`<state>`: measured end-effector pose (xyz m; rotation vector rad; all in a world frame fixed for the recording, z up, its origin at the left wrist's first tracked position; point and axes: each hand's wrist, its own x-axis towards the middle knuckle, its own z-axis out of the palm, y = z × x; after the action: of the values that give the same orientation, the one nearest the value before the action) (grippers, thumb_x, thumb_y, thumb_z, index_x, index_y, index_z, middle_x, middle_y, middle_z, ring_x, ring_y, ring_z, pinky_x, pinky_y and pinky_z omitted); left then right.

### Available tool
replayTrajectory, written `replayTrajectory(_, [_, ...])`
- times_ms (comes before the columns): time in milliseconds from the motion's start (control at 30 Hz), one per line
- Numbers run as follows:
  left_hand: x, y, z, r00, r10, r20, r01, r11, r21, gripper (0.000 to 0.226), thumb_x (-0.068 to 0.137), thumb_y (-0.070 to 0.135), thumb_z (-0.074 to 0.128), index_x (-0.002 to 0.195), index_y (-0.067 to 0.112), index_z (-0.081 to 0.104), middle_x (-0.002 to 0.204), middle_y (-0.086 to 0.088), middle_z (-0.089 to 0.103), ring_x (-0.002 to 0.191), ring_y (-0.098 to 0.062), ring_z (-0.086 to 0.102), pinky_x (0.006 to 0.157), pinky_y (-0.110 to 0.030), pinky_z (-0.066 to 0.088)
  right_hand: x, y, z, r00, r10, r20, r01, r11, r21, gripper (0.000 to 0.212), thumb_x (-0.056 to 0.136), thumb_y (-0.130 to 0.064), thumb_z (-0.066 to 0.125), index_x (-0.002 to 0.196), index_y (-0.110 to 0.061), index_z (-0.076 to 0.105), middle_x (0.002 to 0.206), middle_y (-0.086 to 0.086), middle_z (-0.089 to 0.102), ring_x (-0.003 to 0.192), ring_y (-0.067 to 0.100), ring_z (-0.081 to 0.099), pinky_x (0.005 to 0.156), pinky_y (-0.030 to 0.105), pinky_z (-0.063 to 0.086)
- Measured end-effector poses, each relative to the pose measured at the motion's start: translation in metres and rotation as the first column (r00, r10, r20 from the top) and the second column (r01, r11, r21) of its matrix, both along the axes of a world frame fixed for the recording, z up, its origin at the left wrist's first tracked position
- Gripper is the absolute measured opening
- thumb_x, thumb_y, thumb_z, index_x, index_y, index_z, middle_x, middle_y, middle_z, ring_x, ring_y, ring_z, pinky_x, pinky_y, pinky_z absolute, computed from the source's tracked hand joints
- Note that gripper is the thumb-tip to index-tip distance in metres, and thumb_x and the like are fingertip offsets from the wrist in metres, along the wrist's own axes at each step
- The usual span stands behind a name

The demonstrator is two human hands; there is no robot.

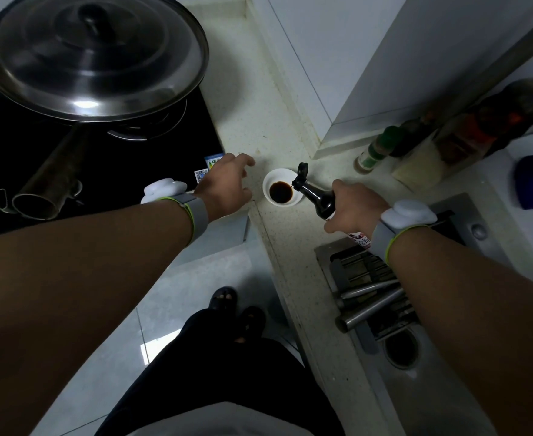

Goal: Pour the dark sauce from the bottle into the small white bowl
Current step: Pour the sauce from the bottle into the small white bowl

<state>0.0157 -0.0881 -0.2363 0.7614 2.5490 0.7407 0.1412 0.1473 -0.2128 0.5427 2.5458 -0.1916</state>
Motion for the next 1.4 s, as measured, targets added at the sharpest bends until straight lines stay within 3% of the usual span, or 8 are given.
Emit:
replayTrajectory(400, [0.0028,-0.0016,0.0027,1.0,0.001,0.006,-0.001,1.0,0.001,0.059,0.088,0.011,0.069,0.144,0.015,0.052,0.128,-0.012,0.059,0.116,-0.029,0.06,0.1,-0.039,0.052,0.0016,-0.0004,-0.001,1.0,0.006,-0.001,-0.006,1.0,-0.006,0.059,0.071,-0.032,0.089,0.104,-0.016,0.043,0.093,0.005,0.055,0.079,0.028,0.059,0.051,0.027,0.033])
replayTrajectory(967, [0.0038,-0.0016,0.0008,1.0,0.005,0.009,-0.005,1.0,0.001,0.06,0.087,0.011,0.07,0.143,0.015,0.052,0.127,-0.012,0.058,0.114,-0.03,0.06,0.099,-0.037,0.051,0.0017,-0.0016,-0.0008,1.0,0.011,0.009,-0.01,1.0,-0.006,0.059,0.072,-0.032,0.088,0.106,-0.016,0.043,0.099,0.008,0.059,0.085,0.03,0.063,0.064,0.031,0.045])
replayTrajectory(1300, [0.0018,-0.0022,0.0006,1.0,0.008,0.012,-0.008,1.0,-0.001,0.059,0.086,0.011,0.07,0.142,0.016,0.053,0.126,-0.013,0.059,0.114,-0.03,0.061,0.1,-0.041,0.052,-0.0003,-0.0021,0.0007,1.0,0.005,-0.001,-0.005,1.0,-0.008,0.06,0.072,-0.031,0.089,0.106,-0.017,0.042,0.095,0.005,0.056,0.08,0.028,0.06,0.052,0.028,0.035])
replayTrajectory(1400, [0.0014,-0.0024,0.0002,1.0,0.008,0.013,-0.008,1.0,0.0,0.059,0.086,0.011,0.07,0.143,0.016,0.053,0.126,-0.013,0.059,0.114,-0.03,0.061,0.1,-0.041,0.052,-0.0008,-0.0021,0.0002,1.0,0.008,0.002,-0.008,1.0,-0.007,0.059,0.073,-0.032,0.089,0.106,-0.017,0.042,0.096,0.006,0.056,0.08,0.028,0.06,0.056,0.029,0.038])
